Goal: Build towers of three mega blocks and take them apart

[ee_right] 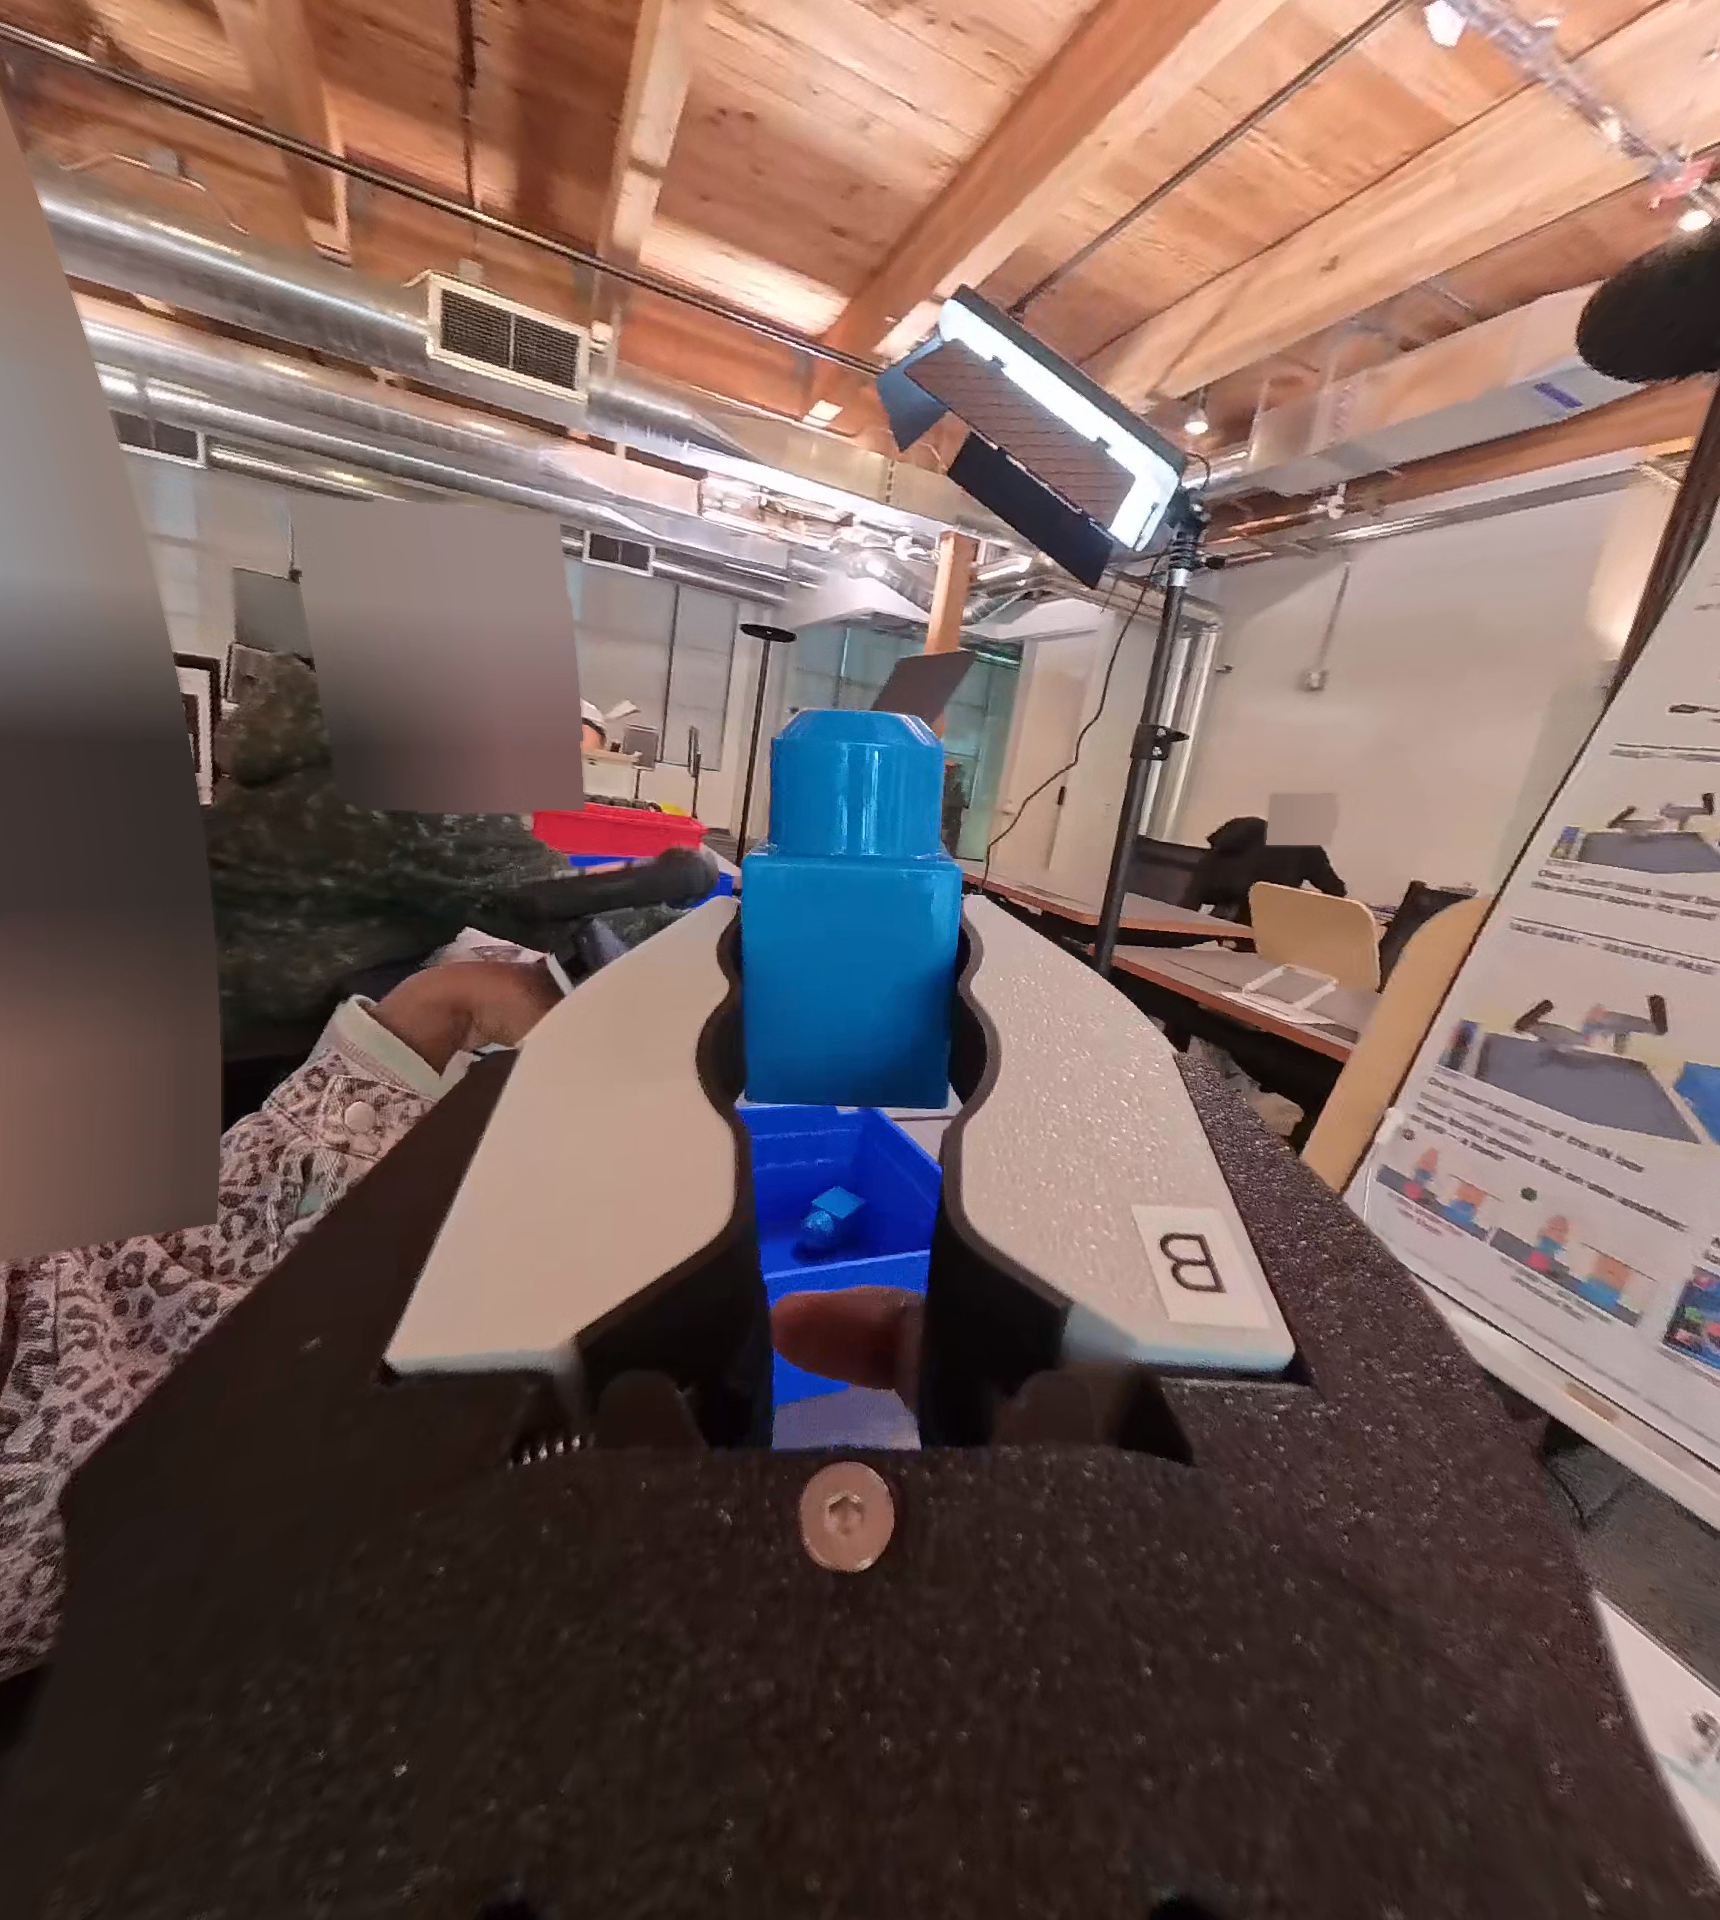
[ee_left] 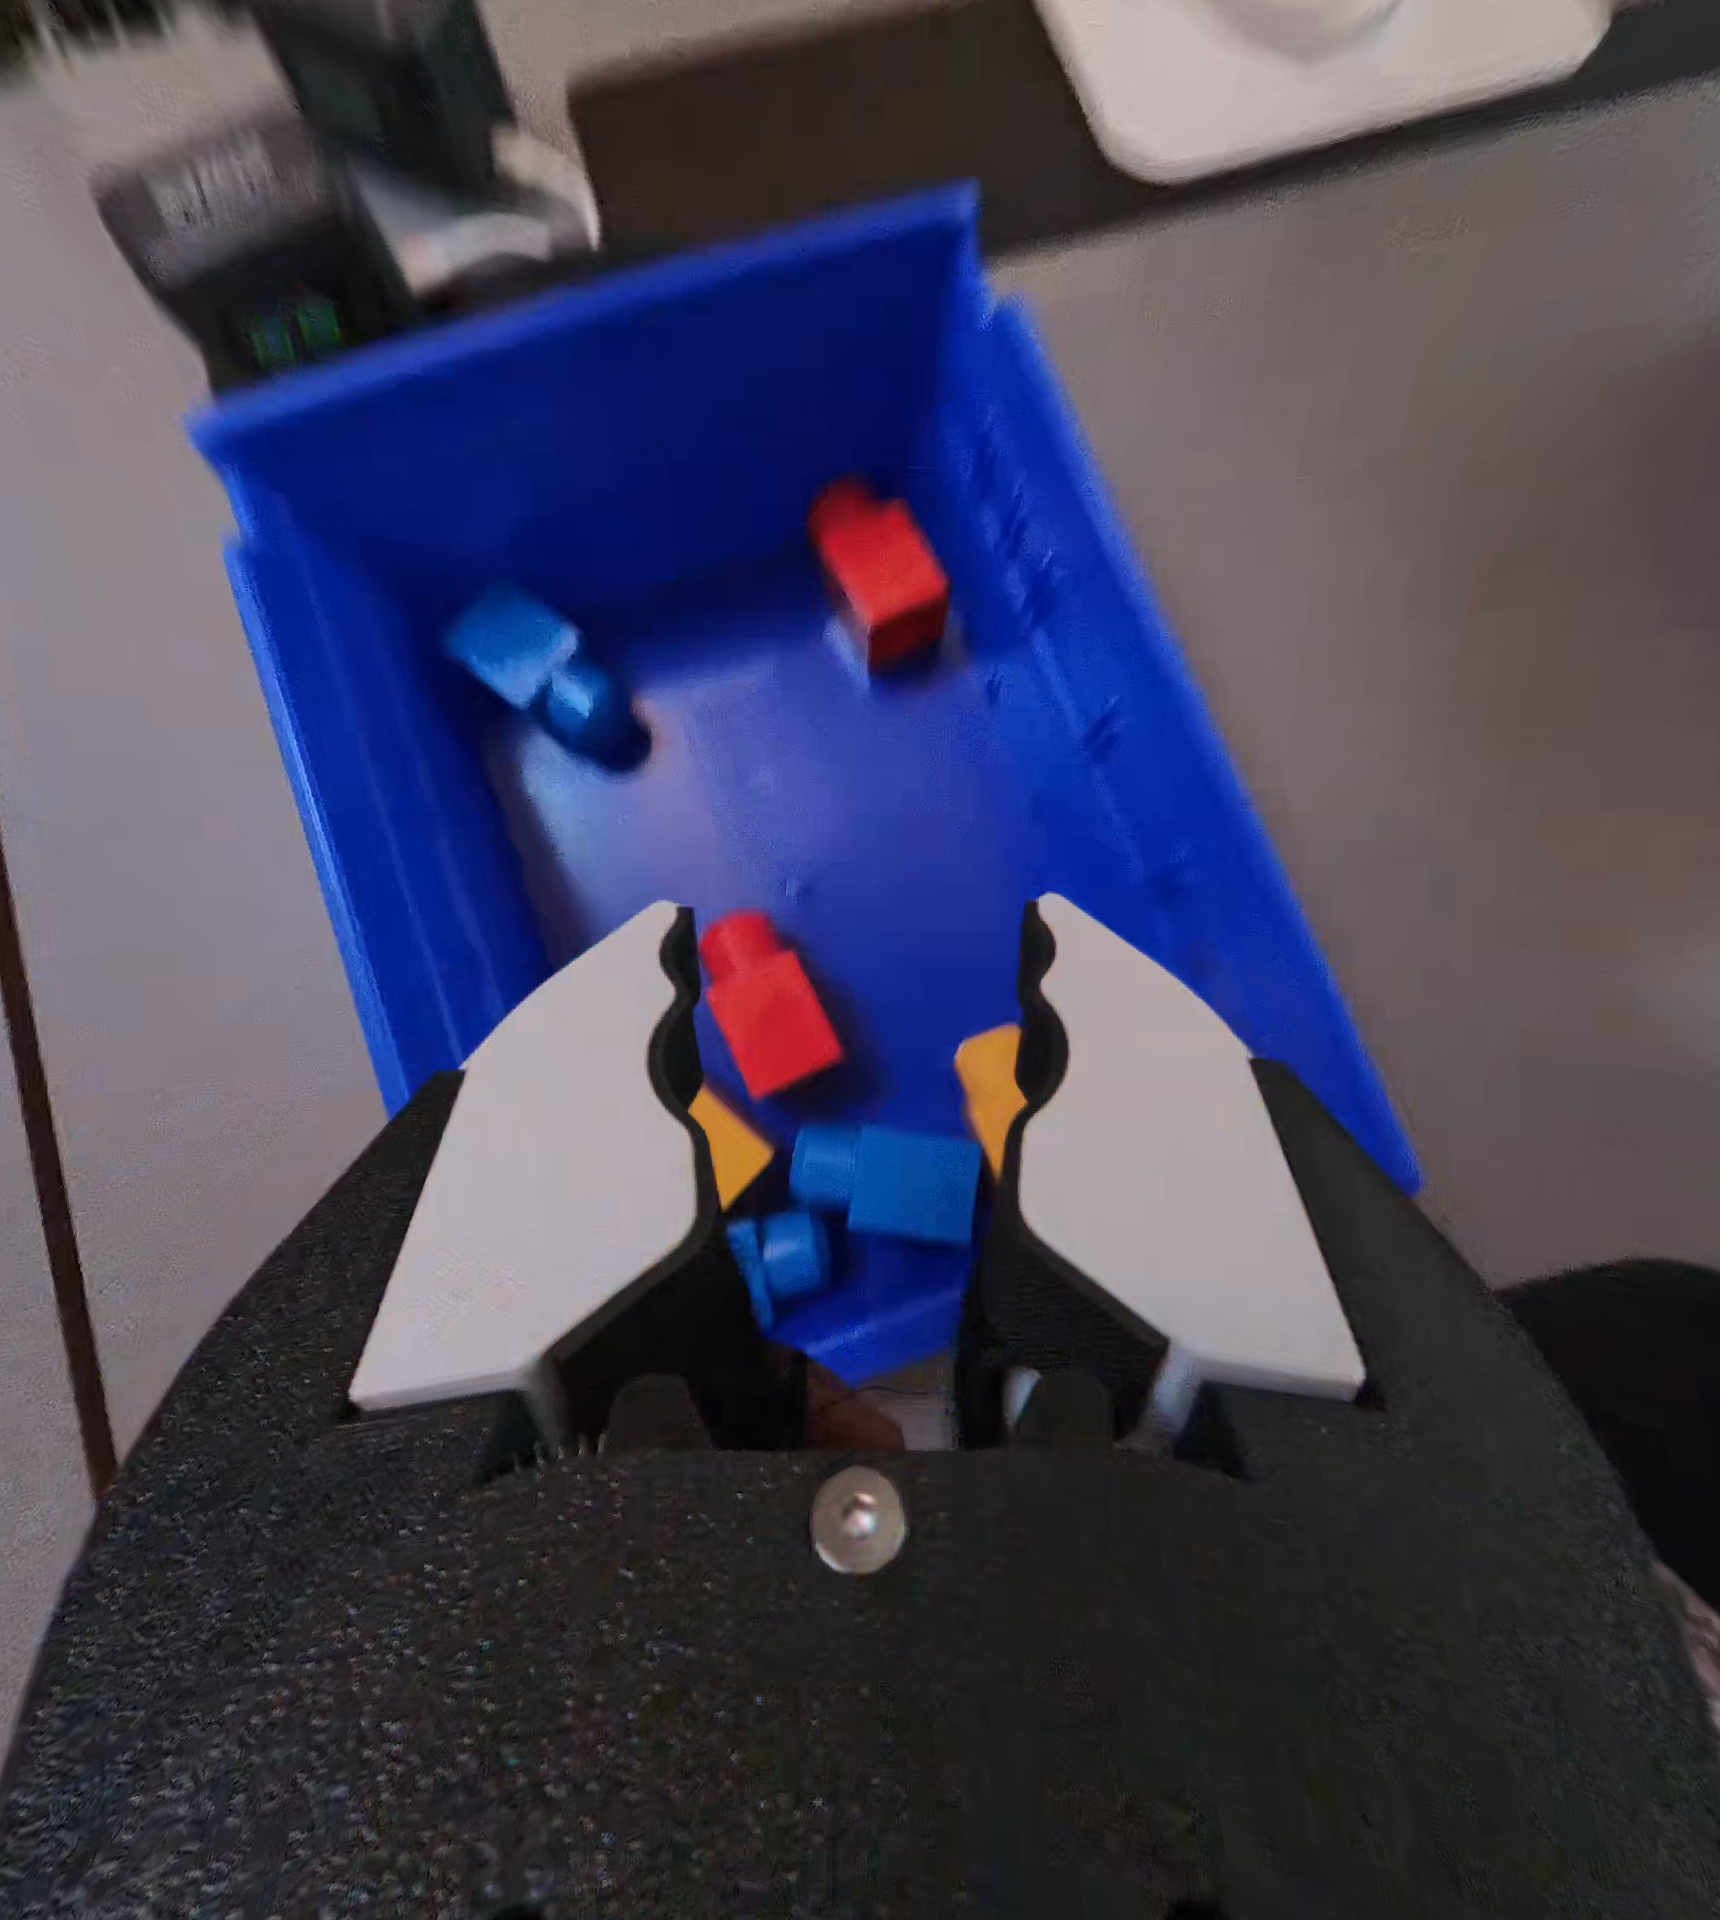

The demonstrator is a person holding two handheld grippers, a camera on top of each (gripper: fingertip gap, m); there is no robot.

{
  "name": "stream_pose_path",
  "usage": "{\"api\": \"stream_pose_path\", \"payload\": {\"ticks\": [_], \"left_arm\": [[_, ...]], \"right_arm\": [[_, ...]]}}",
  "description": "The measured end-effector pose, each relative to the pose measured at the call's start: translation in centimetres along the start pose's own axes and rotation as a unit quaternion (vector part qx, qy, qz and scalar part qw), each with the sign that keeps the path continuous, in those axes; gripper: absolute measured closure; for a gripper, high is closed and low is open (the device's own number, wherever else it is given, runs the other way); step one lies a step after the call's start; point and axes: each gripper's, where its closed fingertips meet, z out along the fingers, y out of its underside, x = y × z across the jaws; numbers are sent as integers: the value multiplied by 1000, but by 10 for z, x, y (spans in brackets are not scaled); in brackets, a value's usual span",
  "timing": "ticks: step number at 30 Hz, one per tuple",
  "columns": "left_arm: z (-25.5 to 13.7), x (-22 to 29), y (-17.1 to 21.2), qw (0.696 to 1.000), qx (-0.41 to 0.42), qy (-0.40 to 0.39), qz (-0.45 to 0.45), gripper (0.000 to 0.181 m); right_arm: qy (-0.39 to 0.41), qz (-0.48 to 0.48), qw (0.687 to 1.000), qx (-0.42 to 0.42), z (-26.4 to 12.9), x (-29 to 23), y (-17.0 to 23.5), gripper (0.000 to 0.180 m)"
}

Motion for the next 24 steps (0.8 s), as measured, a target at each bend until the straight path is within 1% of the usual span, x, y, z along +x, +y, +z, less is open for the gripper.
{"api": "stream_pose_path", "payload": {"ticks": [1, 3, 6, 10, 13, 14, 15, 16, 17, 18, 19, 20, 21, 22, 23, 24], "left_arm": [[7, -7, 15, 999, -36, 0, -12, 120], [20, -12, 31, 996, -80, 6, -24, 118], [34, -19, 44, 990, -136, -17, -31, 118], [57, -22, 56, 983, -180, -15, -32, 123], [81, -32, 86, 965, -255, -13, -54, 125], [89, -34, 97, 958, -279, -7, -63, 128], [94, -38, 104, 954, -293, -9, -67, 142], [96, -45, 94, 964, -258, -25, -63, 144], [93, -36, 82, 972, -224, 9, -71, 144], [86, -28, 63, 983, -167, 35, -62, 144], [74, -23, 35, 994, -86, 46, -41, 144], [55, -17, -2, 998, 16, 53, -28, 144], [29, -7, -44, 987, 140, 70, -24, 144], [-7, 14, -84, 956, 269, 119, -20, 144], [-50, 43, -113, 901, 385, 198, -8, 145], [-94, 72, -131, 832, 476, 285, 4, 145]], "right_arm": [[1, 0, 1000, -1, 0, 1, 0, 145], [0, 2, 1000, -4, 1, 1, 2, 144], [-1, -4, 1000, -17, 5, -1, 7, 145], [-2, -17, 999, -34, 8, -4, 12, 145], [-2, -18, 999, -34, 8, -4, 12, 145], [-1, -18, 999, -33, 7, -4, 12, 145], [1, -19, 999, -32, 7, -3, 11, 145], [2, -19, 999, -31, 6, -2, 11, 145], [2, -19, 999, -31, 6, -2, 11, 145], [3, -18, 999, -32, 6, -1, 11, 145], [1, -16, 999, -35, 6, -1, 12, 144], [-4, -14, 999, -42, 7, -2, 15, 145], [-11, -11, 998, -54, 8, -4, 20, 145], [-19, -6, 997, -71, 10, -6, 27, 145], [-29, -2, 995, -92, 13, -9, 35, 145], [-43, 3, 992, -115, 17, -13, 44, 144]]}}
